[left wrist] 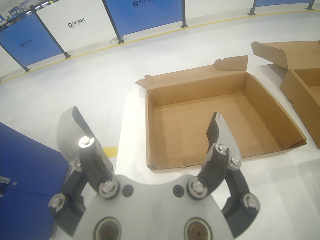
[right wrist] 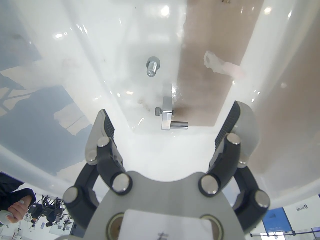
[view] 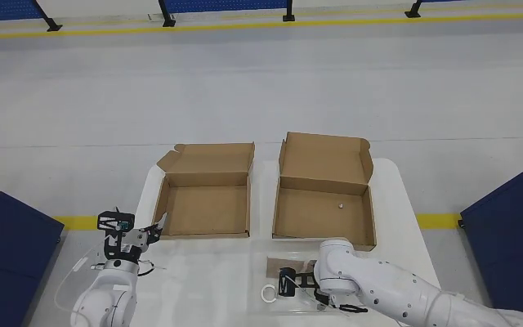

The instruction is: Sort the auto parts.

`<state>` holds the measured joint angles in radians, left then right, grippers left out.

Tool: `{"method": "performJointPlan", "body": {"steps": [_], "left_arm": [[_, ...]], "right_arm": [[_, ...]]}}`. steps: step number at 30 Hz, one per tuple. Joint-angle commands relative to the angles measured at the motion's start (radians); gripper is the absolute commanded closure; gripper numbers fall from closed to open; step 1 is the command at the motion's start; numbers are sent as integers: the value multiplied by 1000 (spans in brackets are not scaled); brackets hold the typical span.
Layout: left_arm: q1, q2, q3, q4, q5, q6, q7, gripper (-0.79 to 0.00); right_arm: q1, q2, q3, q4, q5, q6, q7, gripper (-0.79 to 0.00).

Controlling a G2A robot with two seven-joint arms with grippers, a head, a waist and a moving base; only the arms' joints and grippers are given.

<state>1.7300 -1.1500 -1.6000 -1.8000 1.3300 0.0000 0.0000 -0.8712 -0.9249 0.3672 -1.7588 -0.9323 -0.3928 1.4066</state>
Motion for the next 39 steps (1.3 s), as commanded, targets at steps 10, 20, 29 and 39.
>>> {"method": "performJointPlan", "body": {"steps": [10,20,29,39], "left_arm": [[0,0,0,0,0,0,0,-785],[0,0,0,0,0,0,0,-785],[0,0,0,0,0,0,0,-785],[0,0,0,0,0,0,0,-785]], "right_arm": [[-35,14,29,-7,-34,-8,-37,-437],[-63,25,55,-24,-46,-18,-26,-271],[-70,18,60,-17,-53,-23,-16,-271],[-61,1,46,5,-65,-19,2,-237]]}}
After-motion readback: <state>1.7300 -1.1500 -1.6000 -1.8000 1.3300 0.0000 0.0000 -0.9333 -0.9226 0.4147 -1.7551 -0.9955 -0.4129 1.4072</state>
